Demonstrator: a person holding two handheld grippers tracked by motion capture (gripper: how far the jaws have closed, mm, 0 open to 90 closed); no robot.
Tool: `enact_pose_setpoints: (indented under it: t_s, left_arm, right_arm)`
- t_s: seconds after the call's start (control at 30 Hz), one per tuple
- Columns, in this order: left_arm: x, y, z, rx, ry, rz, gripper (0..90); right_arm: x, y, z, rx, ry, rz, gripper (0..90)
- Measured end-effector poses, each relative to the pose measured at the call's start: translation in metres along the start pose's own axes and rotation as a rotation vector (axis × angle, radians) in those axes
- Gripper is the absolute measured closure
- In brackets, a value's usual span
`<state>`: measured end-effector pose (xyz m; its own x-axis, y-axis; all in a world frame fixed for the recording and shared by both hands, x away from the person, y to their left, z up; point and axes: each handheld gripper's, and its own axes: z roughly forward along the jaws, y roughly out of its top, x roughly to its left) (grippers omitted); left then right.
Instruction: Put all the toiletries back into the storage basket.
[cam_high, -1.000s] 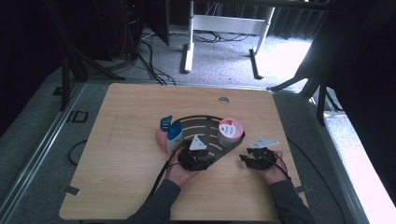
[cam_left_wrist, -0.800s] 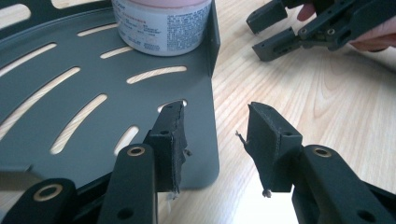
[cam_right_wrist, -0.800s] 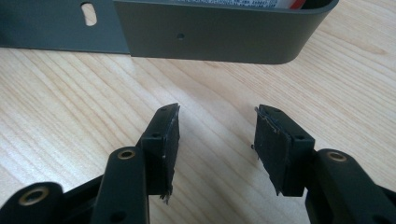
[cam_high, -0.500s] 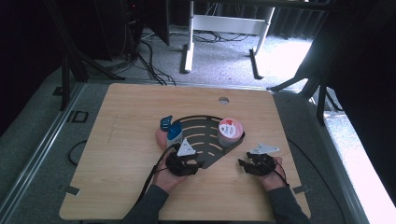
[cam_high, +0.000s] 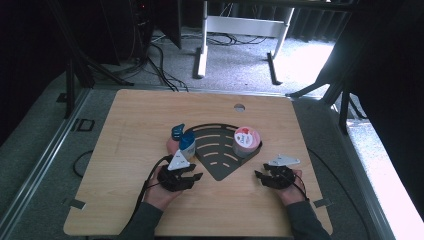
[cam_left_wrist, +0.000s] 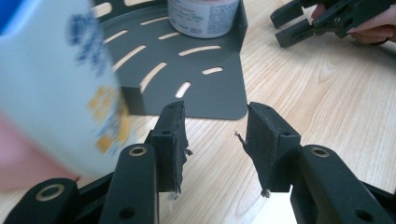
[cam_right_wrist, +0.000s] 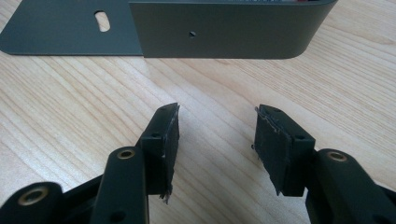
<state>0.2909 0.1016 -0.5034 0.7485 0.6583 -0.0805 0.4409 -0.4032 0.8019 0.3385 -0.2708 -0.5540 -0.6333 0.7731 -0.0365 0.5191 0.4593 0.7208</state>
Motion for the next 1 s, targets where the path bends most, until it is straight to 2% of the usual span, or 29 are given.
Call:
enact_pose_setpoints:
  t_s: [0.13, 0.23, 0.3, 0.5, 0.63, 0.73, 1.0]
  left_arm:
    - [0.007, -0.004, -0.012, -0.010, 0.024, -0.007, 57.4]
    - [0.013, -0.006, -0.020, -0.018, 0.039, -0.014, 57.3]
    - [0.016, -0.008, -0.024, -0.022, 0.049, -0.021, 57.3]
    - [0.027, -0.009, -0.033, -0.040, 0.078, -0.042, 57.0]
    - [0.033, -0.011, -0.037, -0.044, 0.096, -0.055, 56.7]
    - [0.037, -0.012, -0.039, -0.047, 0.104, -0.065, 56.7]
    - [0.043, -0.014, -0.042, -0.052, 0.120, -0.080, 56.5]
  right_arm:
    - [0.001, 0.000, 0.000, -0.003, 0.009, 0.000, 56.5]
    - [0.007, 0.002, 0.000, -0.005, 0.024, -0.021, 70.6]
    - [0.015, 0.005, 0.001, -0.012, 0.047, -0.046, 77.8]
    - [0.044, 0.019, 0.011, -0.019, 0.094, -0.136, 89.7]
    - [0.061, 0.029, 0.022, -0.005, 0.109, -0.169, 90.0]
    - [0.071, 0.037, 0.033, -0.003, 0.100, -0.192, 90.0]
    - [0.078, 0.057, 0.053, -0.030, 0.070, -0.164, 90.0]
